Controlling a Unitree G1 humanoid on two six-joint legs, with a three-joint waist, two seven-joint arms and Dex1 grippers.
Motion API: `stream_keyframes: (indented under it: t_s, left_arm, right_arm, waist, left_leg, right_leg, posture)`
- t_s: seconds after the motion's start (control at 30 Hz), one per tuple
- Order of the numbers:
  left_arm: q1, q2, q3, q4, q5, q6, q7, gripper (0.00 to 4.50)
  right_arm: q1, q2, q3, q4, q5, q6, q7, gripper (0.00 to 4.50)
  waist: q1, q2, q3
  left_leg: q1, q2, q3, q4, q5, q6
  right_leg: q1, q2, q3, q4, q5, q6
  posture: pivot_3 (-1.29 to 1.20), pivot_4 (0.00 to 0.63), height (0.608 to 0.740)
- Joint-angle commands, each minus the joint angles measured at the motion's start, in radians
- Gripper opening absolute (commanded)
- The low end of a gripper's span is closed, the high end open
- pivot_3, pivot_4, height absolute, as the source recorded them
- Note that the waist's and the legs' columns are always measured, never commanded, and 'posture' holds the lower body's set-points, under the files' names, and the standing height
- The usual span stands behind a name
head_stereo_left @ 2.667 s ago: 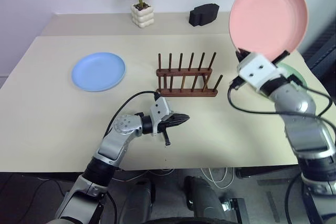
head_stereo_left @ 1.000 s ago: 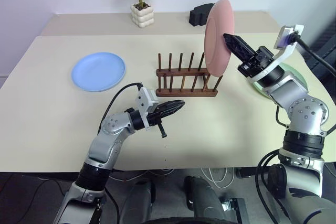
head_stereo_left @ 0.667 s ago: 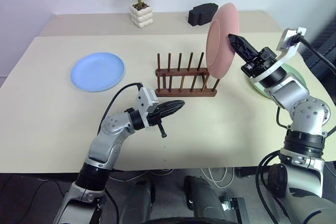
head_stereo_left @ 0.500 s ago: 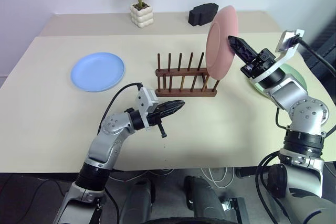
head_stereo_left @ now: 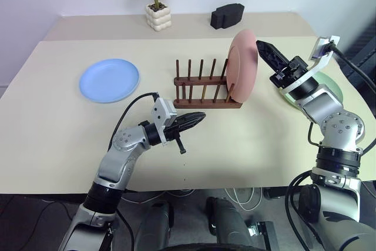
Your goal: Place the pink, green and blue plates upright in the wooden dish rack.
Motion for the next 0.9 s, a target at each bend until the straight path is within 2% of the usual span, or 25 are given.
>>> stream_keyframes:
  t_s: [0.03, 0.3, 0.43, 0.5, 0.73, 0.9]
  left_arm:
    - [0.004, 0.000, 0.004, -0.038, -0.001, -0.020, 0.001, 0.00]
    - [0.020, 0.005, 0.005, -0.053, -0.004, -0.017, 0.008, 0.00]
    - [0.016, 0.005, -0.003, -0.042, -0.005, -0.016, -0.003, 0.00]
    - [0.011, 0.003, -0.008, -0.037, -0.004, -0.017, -0.006, 0.00]
    - [0.005, -0.001, -0.016, -0.035, -0.003, -0.010, -0.018, 0.00]
    - [0.017, 0.005, -0.010, -0.049, -0.011, 0.004, -0.020, 0.00]
  right_arm:
    - [-0.030, -0.011, -0.042, -0.026, -0.004, -0.050, 0.006, 1.80]
    - [-0.008, -0.210, -0.123, -0.015, -0.093, -0.130, 0.033, 1.80]
    - [0.118, -0.387, 0.047, 0.086, -0.416, -0.238, 0.105, 1.80]
    - [0.149, -0.427, 0.116, 0.127, -0.513, -0.287, 0.141, 1.80]
    - [0.124, -0.462, 0.300, 0.348, -0.779, -0.410, 0.206, 1.80]
    - [0.061, -0.432, 0.344, 0.511, -0.877, -0.506, 0.215, 1.80]
  waist:
    - [0.000, 0.000, 0.000]
    - [0.003, 0.000, 0.000]
    - [0.002, -0.001, 0.000]
    - [0.000, -0.001, 0.000]
    - [0.000, 0.002, 0.000]
    - [0.000, 0.002, 0.000]
  left_leg:
    - [0.000, 0.000, 0.000, 0.000, 0.000, 0.000]
    - [-0.002, 0.000, 0.000, 0.000, 0.000, 0.000]
    - [-0.002, 0.000, 0.001, 0.000, 0.000, 0.000]
    - [-0.001, 0.000, 0.002, 0.000, 0.000, 0.000]
    - [0.000, 0.000, 0.006, 0.000, 0.000, 0.000]
    - [0.000, 0.000, 0.006, 0.000, 0.000, 0.000]
  right_leg:
    - [0.000, 0.000, 0.000, 0.000, 0.000, 0.000]
    - [0.000, -0.001, 0.000, -0.002, 0.000, 0.000]
    - [0.000, 0.000, 0.000, -0.003, 0.000, 0.000]
    - [0.000, 0.000, 0.000, -0.003, 0.000, -0.001]
    - [-0.001, 0.000, 0.003, -0.002, 0.000, 0.000]
    - [-0.001, 0.000, 0.003, -0.002, 0.000, 0.000]
  posture:
    - [0.00, 0.150, 0.731]
    - [0.00, 0.150, 0.731]
    - [0.00, 0.150, 0.731]
    - [0.00, 0.150, 0.731]
    - [0.00, 0.150, 0.731]
    - [0.00, 0.150, 0.731]
